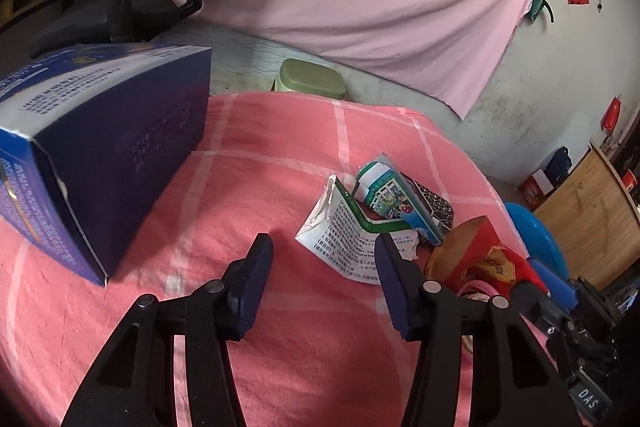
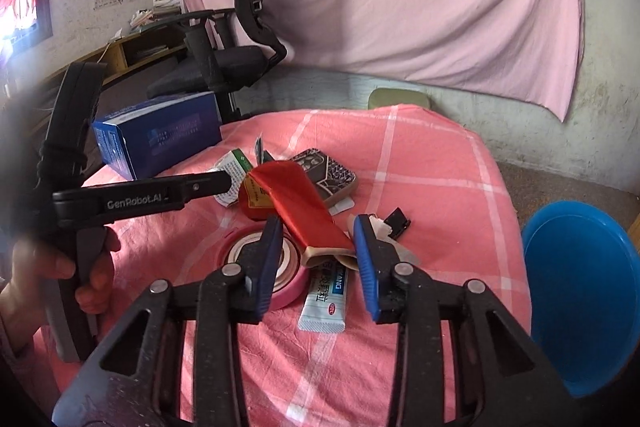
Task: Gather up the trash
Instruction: 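Grasp the white-green paper card with the left tool while the right tool grasps the red packet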
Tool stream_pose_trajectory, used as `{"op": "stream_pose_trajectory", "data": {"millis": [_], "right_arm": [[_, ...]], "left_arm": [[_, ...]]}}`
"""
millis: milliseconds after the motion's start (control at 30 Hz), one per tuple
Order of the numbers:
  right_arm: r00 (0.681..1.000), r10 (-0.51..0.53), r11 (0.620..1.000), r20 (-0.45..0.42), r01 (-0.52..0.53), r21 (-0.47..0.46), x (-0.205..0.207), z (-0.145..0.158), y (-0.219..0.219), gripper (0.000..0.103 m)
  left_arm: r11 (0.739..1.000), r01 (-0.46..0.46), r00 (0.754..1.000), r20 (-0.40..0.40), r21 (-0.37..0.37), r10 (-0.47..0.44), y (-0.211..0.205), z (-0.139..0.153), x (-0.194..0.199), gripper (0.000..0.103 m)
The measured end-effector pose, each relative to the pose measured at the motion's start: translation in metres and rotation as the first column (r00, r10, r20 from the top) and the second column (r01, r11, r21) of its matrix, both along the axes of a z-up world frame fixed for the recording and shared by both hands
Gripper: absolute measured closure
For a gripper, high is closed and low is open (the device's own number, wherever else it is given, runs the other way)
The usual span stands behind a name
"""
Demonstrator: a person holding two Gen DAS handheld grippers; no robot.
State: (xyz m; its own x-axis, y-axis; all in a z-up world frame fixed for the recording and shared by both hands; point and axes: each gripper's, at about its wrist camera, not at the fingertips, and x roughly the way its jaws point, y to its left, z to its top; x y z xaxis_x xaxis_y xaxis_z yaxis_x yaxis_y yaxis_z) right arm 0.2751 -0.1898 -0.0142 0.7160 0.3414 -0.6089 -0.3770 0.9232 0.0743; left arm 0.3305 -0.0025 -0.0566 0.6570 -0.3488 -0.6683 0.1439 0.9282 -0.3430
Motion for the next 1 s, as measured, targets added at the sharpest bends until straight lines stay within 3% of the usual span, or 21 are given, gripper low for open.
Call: {"op": "stream_pose_trajectory", "data": {"millis": [167, 233, 300, 433, 600, 867, 1000], "right_arm": [[1.000, -0.005, 1.000, -0.023, 0.004, -0.018, 0.003, -0.003, 0.001, 0.052], [1.000, -0.002, 1.000, -0.018, 0.001, -0.020, 0.002, -0.003, 0.001, 0.062], [1.000, 0.001, 1.000, -0.013, -0.002, -0.025, 0.001, -0.002, 0.002, 0.063], [1.000, 0.003, 1.000, -0.011, -0.003, -0.028, 0.001, -0.001, 0.003, 0.066], [1.000, -0.008, 1.000, -0.016, 0.007, -0.030, 0.000, -0.001, 0.003, 0.069], [0.999, -0.045, 0.998, 0.018, 0.044, 0.039, -0.007, 0.005, -0.008, 0.076], [0.997, -0.050, 0.993, 0.062, 0.042, 0.115, -0.013, 0.012, -0.018, 0.077]], "left_arm": [[1.000, -0.005, 1.000, -0.006, 0.012, 0.005, -0.005, 0.002, 0.002, 0.057], [1.000, -0.009, 1.000, -0.009, 0.015, 0.009, -0.004, 0.002, 0.002, 0.061], [1.000, -0.006, 1.000, -0.018, 0.003, 0.006, -0.002, -0.001, 0.004, 0.082], [0.997, -0.015, 0.999, -0.035, -0.070, 0.012, 0.007, -0.003, 0.005, 0.085], [0.995, -0.025, 1.000, -0.020, -0.094, 0.023, 0.009, 0.004, -0.001, 0.092], [0.999, -0.044, 0.988, 0.148, 0.024, 0.040, -0.016, 0.033, -0.042, 0.102], [0.998, -0.064, 0.977, 0.205, 0.027, 0.057, -0.023, 0.040, -0.058, 0.102]]}}
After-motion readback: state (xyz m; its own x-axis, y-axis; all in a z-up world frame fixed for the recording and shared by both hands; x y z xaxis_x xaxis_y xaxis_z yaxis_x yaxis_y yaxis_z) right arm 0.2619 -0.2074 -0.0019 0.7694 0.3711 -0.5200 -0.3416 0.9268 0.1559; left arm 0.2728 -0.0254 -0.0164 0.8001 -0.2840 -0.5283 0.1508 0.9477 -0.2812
